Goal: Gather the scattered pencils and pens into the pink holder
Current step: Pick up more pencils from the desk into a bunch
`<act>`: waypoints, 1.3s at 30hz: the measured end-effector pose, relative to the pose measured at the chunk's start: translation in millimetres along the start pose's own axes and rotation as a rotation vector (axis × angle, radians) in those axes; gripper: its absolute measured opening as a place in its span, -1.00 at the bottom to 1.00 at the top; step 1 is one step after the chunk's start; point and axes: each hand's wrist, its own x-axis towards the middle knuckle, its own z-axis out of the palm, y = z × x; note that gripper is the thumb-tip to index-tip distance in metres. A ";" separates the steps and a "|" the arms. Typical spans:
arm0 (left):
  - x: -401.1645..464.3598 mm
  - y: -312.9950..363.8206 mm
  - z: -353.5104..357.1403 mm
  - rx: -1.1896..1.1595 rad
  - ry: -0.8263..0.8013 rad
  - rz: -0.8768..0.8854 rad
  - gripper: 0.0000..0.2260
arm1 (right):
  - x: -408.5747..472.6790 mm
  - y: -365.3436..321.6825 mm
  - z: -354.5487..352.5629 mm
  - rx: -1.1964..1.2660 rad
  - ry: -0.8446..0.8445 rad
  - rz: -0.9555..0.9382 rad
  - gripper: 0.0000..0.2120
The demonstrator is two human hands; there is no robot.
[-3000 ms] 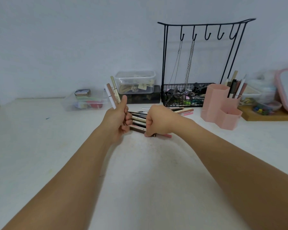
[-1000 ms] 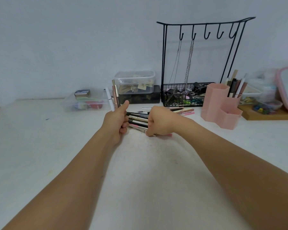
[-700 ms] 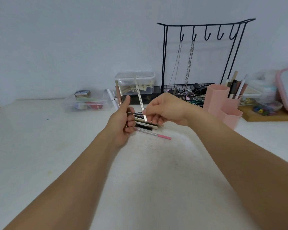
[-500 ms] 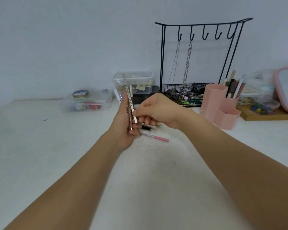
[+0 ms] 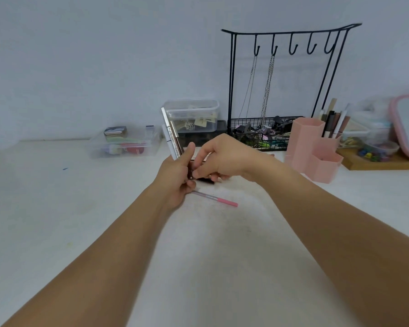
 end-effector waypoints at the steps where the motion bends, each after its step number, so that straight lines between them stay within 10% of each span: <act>1: 0.8 1.8 -1.0 0.000 0.036 -0.003 -0.68 | -0.4 0.6 -6.9 -0.035 -0.011 0.029 -0.83; 15: 8.7 11.9 -19.8 -0.080 0.197 0.009 -0.58 | -0.9 11.9 -6.1 -0.525 -0.294 0.170 -0.73; 26: -3.9 2.7 2.5 0.001 -0.100 -0.083 -0.67 | -4.8 4.5 -30.4 0.315 -0.026 -0.030 -0.87; 39: -13.2 3.0 8.3 -0.009 -0.142 -0.096 -0.56 | 2.6 9.0 -9.3 0.390 0.105 -0.009 -0.84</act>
